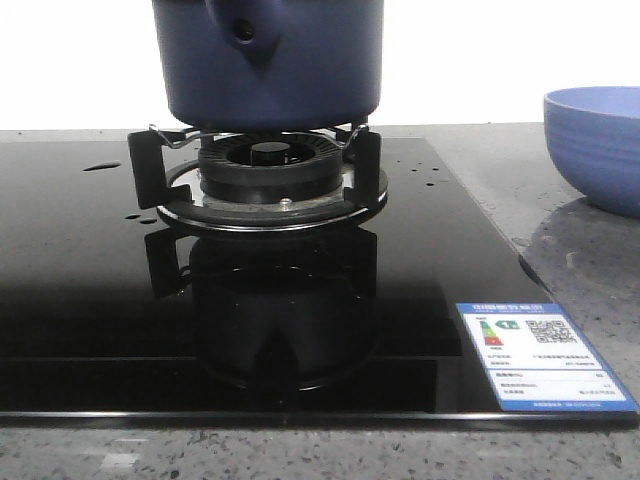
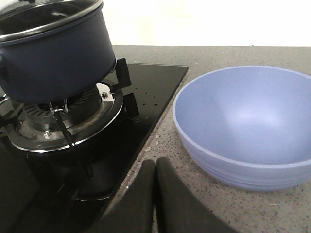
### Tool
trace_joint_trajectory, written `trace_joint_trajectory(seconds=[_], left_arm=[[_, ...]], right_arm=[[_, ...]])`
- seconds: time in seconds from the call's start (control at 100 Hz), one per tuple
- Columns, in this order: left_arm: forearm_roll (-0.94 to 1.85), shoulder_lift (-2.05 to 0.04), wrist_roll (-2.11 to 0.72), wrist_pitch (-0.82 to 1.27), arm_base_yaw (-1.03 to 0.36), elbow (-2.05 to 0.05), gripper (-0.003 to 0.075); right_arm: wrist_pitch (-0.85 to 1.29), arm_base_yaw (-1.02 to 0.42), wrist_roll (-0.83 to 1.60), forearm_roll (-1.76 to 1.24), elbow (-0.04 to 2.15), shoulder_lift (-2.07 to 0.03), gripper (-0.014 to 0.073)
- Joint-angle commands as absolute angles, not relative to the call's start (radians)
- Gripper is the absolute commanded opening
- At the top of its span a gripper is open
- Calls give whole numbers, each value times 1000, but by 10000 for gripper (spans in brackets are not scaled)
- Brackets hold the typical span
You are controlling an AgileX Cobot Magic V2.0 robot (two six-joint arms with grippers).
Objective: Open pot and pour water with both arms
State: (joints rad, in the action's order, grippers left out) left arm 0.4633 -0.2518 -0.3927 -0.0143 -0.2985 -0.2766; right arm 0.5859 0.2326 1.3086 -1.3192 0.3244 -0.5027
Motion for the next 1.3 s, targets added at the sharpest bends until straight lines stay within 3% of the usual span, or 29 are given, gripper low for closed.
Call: trace_joint_trajectory(seconds=[0.0,0.34,0.54,0.97,1.29], left_arm=[[472,-260,-391,-75,-299,-304,-19],[437,-262,-374,-86,-294,-286,-19],[191,-250,-48,-63,-138,-210,-19],[126,-20,-42,-20,-47,34,-19],[145,30,-42,108,-47,34,-19]], right_arm=[[573,233,1318,-1366,348,-505,-46],[573,233,1318,-1366,348,-505,-46],[573,233,1318,-1366,348,-505,-46],[573,233,1318,-1366,348,-505,-46],[575,233,1318,-1366,348,-505,-46]])
